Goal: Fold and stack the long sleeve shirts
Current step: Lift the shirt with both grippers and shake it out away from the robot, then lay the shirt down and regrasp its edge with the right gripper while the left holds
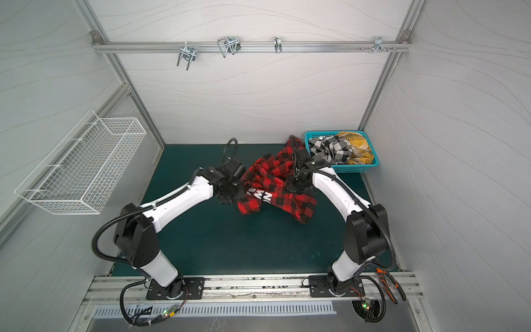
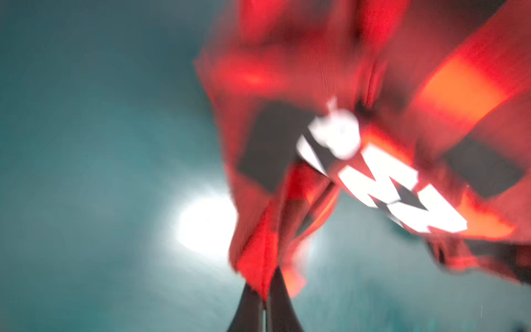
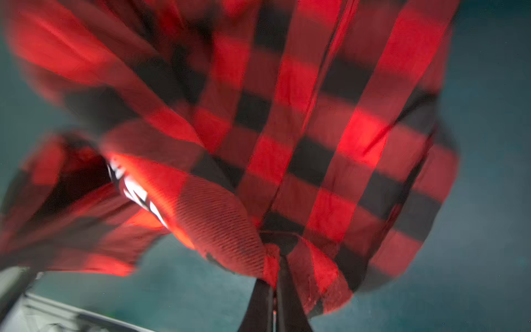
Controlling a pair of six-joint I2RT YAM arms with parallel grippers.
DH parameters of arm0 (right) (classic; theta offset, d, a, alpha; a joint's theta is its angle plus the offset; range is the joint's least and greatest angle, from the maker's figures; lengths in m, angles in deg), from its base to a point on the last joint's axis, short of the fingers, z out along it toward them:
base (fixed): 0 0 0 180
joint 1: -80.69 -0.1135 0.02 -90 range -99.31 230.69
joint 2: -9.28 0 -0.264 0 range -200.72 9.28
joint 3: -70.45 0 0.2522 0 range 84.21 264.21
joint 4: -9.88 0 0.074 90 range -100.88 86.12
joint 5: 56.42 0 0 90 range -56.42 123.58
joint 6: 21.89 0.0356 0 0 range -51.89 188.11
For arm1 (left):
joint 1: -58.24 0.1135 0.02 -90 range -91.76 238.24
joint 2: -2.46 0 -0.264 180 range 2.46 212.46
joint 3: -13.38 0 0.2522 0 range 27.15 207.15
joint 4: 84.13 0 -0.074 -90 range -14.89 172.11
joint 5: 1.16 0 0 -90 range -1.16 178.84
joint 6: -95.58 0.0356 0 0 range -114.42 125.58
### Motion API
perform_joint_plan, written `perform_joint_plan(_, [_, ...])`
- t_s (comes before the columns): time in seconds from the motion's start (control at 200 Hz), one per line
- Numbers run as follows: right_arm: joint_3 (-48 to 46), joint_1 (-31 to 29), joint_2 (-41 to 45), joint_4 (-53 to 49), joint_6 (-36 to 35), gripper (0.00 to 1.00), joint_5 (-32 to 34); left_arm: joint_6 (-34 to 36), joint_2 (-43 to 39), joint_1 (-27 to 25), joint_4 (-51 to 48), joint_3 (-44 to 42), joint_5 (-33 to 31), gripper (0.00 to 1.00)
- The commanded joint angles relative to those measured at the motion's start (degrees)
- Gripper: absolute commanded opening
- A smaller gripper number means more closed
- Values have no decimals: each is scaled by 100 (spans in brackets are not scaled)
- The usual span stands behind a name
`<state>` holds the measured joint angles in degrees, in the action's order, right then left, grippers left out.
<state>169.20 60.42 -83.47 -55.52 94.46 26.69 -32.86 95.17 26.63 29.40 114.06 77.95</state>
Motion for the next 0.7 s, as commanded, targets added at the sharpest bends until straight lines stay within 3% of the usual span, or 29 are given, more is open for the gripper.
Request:
perform_joint_plan(0.0, [1317, 851, -52, -388, -248, 3, -942, 1394, -628, 888, -943, 1995, -1736, 0])
perform_joint_plan(0.04, [1656, 1100, -91, -508, -159, 16, -1016, 1576, -633, 979, -1066, 2676, -1789, 0])
perform_joint_plan(0.06, [1861, 1266, -108, -608, -119, 30, -1036, 1670, -631, 973, -1135, 2967, -1835, 0])
perform_joint_plan(0.09, [2053, 1447, -130, -732, -104, 44, -1063, 1715, -616, 965, -1270, 3339, -1756, 0])
perform_joint_plan(0.14, [2257, 1631, -119, -987, -137, 63, -873, 1613, -654, 956, -1463, 3647, -1214, 0])
perform_joint_plan(0.17, [2284, 1656, -95, -1088, -218, 67, -747, 1561, -755, 951, -1448, 3550, -693, 0])
perform_joint_plan(0.235, [1964, 1586, 121, -1166, -438, 69, -581, 1389, -1196, 850, -1004, 2661, 352, 0])
perform_joint_plan(0.32, [889, 1271, 639, -945, -577, 69, -322, 1251, -1825, 719, -313, 1043, 1023, 0])
perform_joint_plan(0.425, [-661, 410, 1357, -307, -565, 73, -202, 1199, -2259, 665, -192, -59, 1115, 0])
perform_joint_plan(0.515, [-1265, -507, 1465, 42, -426, 75, -26, 1143, -2547, 666, -383, -715, 935, 0])
perform_joint_plan(0.61, [-1407, -1373, 1031, 403, -173, 76, 41, 871, -2986, 703, -567, -1408, 399, 0])
perform_joint_plan(0.695, [-1259, -1726, 282, 864, 30, 76, -143, 570, -3347, 833, -513, -2061, 518, 0])
